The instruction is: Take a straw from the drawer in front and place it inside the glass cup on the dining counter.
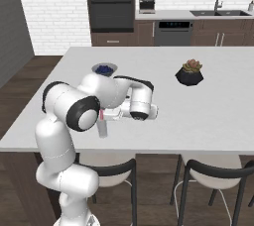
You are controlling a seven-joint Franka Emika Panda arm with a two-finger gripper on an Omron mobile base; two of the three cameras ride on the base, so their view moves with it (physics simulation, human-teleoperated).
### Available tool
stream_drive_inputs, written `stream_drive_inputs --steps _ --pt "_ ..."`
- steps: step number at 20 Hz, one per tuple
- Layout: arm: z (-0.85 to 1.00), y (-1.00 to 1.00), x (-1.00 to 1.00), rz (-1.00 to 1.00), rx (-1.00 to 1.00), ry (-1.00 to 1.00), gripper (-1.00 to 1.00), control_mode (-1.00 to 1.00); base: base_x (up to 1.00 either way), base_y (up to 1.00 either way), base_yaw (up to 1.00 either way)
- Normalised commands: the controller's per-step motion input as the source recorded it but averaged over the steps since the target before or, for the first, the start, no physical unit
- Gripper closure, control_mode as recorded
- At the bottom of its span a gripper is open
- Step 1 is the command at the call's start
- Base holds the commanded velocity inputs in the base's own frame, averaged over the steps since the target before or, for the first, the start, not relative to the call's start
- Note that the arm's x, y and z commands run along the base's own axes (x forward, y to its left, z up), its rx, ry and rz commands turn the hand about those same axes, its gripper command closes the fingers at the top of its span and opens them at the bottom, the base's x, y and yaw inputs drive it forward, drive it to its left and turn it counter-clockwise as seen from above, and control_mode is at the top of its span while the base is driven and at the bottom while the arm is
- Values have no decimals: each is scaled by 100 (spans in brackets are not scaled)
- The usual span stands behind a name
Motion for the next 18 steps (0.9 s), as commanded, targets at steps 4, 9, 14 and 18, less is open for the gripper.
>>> stream_drive_inputs --steps 4,9,14,18 --pt "0 0 -4 0 0 0 100 -100 0 0 0" --pt "2 0 -16 1 0 0 100 -100 0 0 0" --pt "6 0 0 2 0 0 100 -100 0 0 0" --pt "-1 0 4 4 0 0 100 -100 0 0 0"
